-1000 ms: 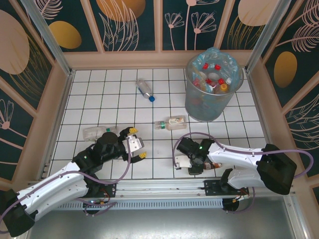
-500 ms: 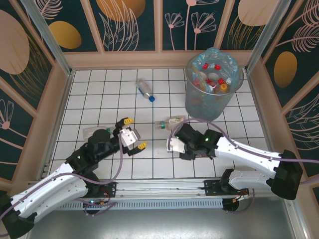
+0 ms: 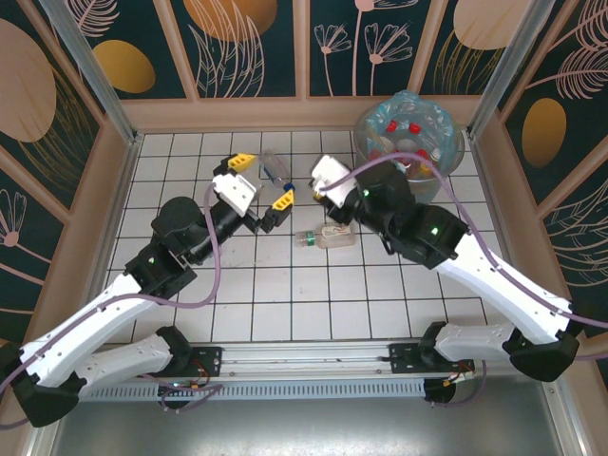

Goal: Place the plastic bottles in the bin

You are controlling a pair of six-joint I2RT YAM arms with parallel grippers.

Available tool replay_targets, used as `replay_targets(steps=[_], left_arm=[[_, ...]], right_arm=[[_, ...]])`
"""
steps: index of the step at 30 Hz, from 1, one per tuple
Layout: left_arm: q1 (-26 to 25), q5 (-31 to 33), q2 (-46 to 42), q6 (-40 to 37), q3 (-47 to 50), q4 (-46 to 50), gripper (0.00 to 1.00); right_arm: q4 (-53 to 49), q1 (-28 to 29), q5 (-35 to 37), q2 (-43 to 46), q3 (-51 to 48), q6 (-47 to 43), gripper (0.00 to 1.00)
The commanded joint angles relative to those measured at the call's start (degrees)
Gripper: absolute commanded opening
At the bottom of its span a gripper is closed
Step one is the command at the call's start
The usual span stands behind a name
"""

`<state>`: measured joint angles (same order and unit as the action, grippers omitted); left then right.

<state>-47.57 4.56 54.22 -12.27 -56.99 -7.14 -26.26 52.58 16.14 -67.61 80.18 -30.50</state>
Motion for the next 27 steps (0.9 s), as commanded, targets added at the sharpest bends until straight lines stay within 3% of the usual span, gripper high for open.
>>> replay_targets(steps=[1,5,8,12,17,20,27], left_arm=[[0.1,-2.1,1.9,4.5,-2.9,-2.6,0.92],[0.2,-5.8,2.7,7.1,-3.2,-2.4,0.89],[0.1,-6.3,2.1,8.3,-1.9,-2.7,0.88],[0.1,-4.8,0.9,9.1,-0.4,-2.4,0.87],[0.0,-3.1,-0.4,8.6,0.9,-2.3,0.88],[0.1,-2.6,-0.8,8.4,1.7,-2.1,0.88],[0.2,-1.8,-1.3,9.0,4.5,-2.4,0.88]], right_arm=[[14.7,-4.9,6.2,-0.6,3.0,-2.9,0.18],[25.4,-13.2,10.3,-1.8,4.0,-6.2,0.18],[26.8,-20.8,9.1,-4.3,5.0,-5.0,0.19],[28.0,-31.8,3.0,-7.1,3.7,1.9,0.19],[35.2,-41.5,-8.3,-8.8,-3.6,9.9,0.21],[40.8,-43.2,-14.0,-9.6,-8.2,11.4,0.21],[45.8,-43.5,-18.4,-11.8,-12.9,7.9,0.23]])
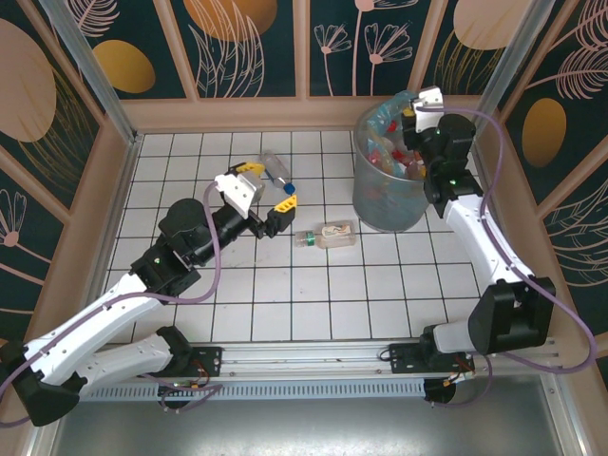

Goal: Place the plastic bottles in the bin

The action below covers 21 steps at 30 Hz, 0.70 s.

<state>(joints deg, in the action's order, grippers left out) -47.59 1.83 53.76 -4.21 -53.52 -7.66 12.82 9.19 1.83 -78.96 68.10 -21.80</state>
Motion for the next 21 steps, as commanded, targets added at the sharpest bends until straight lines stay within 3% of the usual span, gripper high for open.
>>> replay_targets(steps=[1,10,13,18,21], left_arm=[[0.1,1.1,-0.9,1.0,1.3,-2.1,0.88],[0.2,1.7,-0.9,0.9,2.7,-2.2,0.88],[0.2,1.7,-0.8,0.9,2.8,-2.1,0.88],[0.1,1.7,-0.9,0.9,2.8,-2.3,0.89],[0.2,1.8,-0.9,1.0,2.9,-2.3,0.89]], right_arm=[[6.5,-0.2,-4.6,-1.0,-1.3,-1.5,0.24],[7.5,-2.9,-9.3,-0.8,-7.8,2.2,0.32],[8.2,-4.0,-10.9,0.2,-9.7,4.8,0.41],[8.3,-4.0,-12.3,2.3,-10.3,7.2,0.65],[8.2,-4.0,-12.5,3.5,-8.5,8.9,0.68]])
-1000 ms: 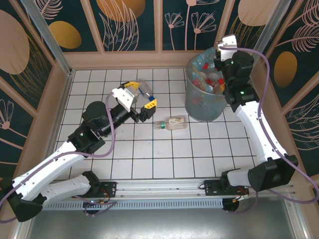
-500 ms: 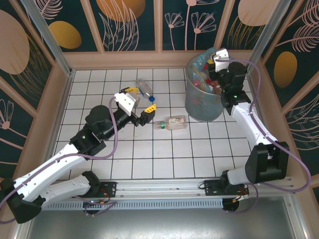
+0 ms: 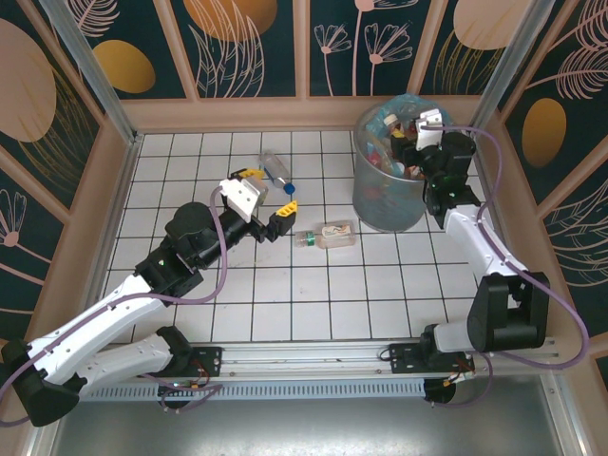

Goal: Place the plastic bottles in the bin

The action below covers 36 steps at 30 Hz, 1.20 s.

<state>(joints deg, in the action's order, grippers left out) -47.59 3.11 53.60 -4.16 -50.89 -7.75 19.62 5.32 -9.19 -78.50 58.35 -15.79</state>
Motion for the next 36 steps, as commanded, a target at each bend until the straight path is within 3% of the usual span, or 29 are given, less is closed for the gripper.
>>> replay_targets(steps=[1,8,12,17,21,25,30,36], left_arm=[[0.1,0.5,-0.8,1.0,0.3,-2.3,0.89],[0.2,1.0,-1.1,0.9,0.8,-2.4,0.89],[0.2,2.1,-1.3,0.8,1.0,-2.4,0.89],[0.2,13.5,0.3,3.9,-2.2,2.2,0.91],[0.2,19.1,2.5,7.0,-5.7,7.6,0.91],[0.2,24.1,6.5,12.4,-10.9,16.2,0.93],[2.5,22.2,11.6,18.6,-15.7,24.7,0.93],[3.3,19.3,10.9,20.1,-13.7,22.2,0.93]], right_arm=[[1.3,-0.1,-1.4,3.3,1.9,3.4,0.68],[0.4,-0.2,-1.2,3.3,6.9,4.9,0.62],[-3.7,-0.2,-1.3,1.1,10.2,5.4,0.53],[-13.5,-0.3,0.3,-3.3,15.4,8.4,0.47],[-21.6,0.0,-1.0,-6.5,21.3,12.5,0.4],[-21.7,1.7,0.2,-4.8,19.8,15.5,0.42],[-22.3,1.9,1.6,-5.5,18.2,14.4,0.43],[-29.2,0.8,3.0,-11.4,22.7,14.3,0.38]])
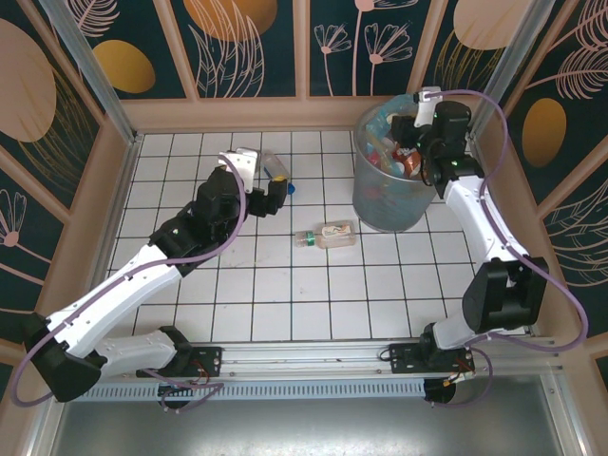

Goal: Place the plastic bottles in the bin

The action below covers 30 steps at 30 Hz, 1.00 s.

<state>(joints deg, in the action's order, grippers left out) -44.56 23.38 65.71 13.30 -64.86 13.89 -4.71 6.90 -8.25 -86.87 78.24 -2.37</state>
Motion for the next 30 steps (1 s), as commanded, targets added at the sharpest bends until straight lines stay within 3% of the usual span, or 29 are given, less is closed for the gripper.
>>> replay_targets(steps=[1,14,21,26,30], left_arm=[[0.3,-0.7,-1.6,2.8,0.5,0.5,0.93],[2.3,2.0,-3.3,5.4,1.5,2.7,0.93],[6.3,-1.0,-2.0,9.7,-0.8,9.1,0.93],[8.5,-7.2,-0.3,10.4,-0.9,11.7,0.93],[11.5,-8.1,2.4,10.9,-0.5,17.2,0.95]], right_arm=[[-6.8,-1.1,2.5,-3.9,3.5,1.0,0.38],[-11.7,-1.7,15.2,-1.9,5.9,-5.1,0.36],[-13.4,-2.0,12.5,0.4,7.8,-3.3,0.35],[-11.4,3.4,13.8,6.4,8.1,-2.5,0.38],[-6.5,12.8,15.0,12.5,5.4,-6.9,0.4]])
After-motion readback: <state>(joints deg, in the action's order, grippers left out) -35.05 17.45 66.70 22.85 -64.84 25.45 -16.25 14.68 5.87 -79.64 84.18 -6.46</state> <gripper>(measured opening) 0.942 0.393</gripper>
